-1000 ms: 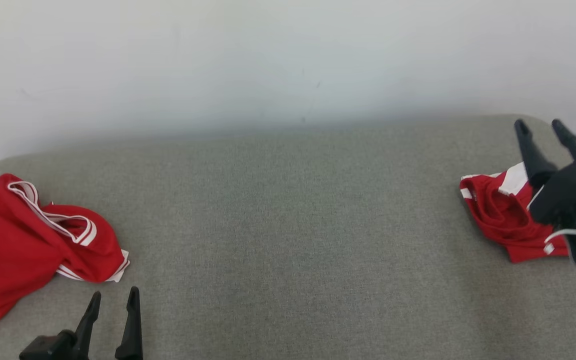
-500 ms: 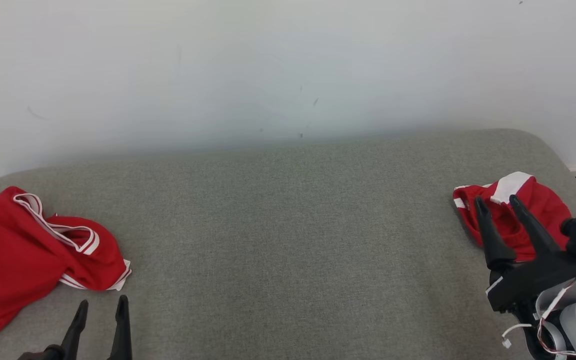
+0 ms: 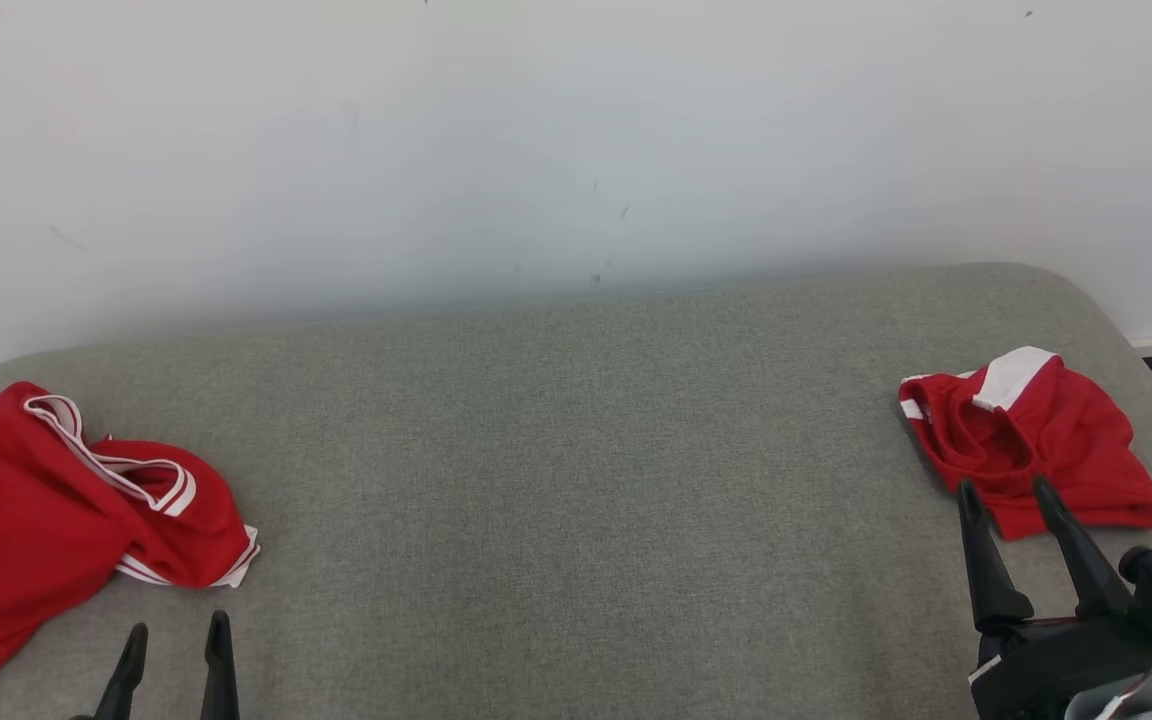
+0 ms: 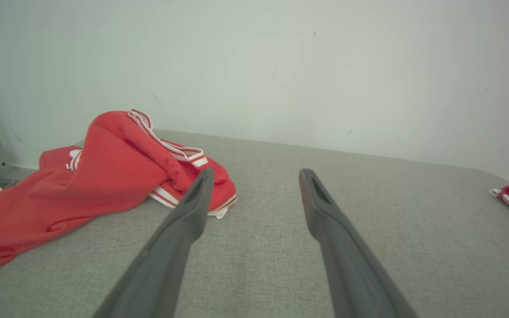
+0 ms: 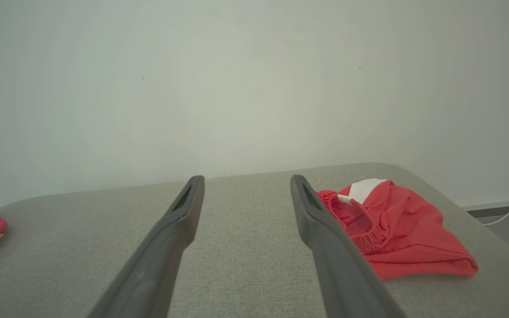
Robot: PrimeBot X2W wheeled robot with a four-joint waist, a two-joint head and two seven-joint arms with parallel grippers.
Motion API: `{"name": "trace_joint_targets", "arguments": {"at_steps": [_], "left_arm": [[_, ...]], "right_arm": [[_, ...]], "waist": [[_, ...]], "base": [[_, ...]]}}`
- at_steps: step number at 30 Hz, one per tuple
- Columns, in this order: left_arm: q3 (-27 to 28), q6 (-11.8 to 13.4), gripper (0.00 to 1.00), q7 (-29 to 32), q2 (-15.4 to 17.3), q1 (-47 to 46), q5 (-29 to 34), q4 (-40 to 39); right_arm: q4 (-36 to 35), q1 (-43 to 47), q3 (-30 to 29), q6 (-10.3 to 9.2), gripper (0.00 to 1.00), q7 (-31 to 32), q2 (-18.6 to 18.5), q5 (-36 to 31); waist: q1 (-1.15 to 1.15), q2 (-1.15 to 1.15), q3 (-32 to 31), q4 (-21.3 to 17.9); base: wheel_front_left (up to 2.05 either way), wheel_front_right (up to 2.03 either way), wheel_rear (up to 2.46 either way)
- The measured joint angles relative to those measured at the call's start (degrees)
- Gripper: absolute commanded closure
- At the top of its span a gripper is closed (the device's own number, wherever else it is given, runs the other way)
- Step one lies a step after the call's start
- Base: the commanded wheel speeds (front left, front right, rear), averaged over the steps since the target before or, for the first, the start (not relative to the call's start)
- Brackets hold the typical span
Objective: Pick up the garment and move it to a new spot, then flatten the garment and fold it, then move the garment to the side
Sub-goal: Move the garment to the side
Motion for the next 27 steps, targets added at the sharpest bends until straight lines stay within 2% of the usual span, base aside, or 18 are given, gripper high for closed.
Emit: {"name": "trace_joint_targets", "arguments": {"at_steps": [7, 19, 27], "left_arm": [[0.76, 0.01, 0.0, 0.09, -0.3, 0.1, 0.1, -1.11], [0.34, 0.05, 0.0, 2.63, 0.2, 0.18, 2.89, -1.34], [0.71, 0.05, 0.0, 3.55, 0.07, 0.27, 3.5, -2.74]], "right_arm": [[-1.08, 2.97, -2.2, -0.42, 0.0, -1.05, 2.22, -0.02], [-0.98, 3.78, -3.14, -0.48, 0.0, -0.44, 1.55, -2.61], [-1.23, 4.88, -4.23, -0.49, 0.0, 0.11, 2.35, -3.03]], "waist": [[0.0, 0.01, 0.16, -0.23], [0.0, 0.0, 0.4, -0.31], [0.0, 0.0, 0.36, -0.04]], "base": [[0.0, 0.0, 0.0], [0.0, 0.0, 0.0], [0.0, 0.0, 0.0]]}}
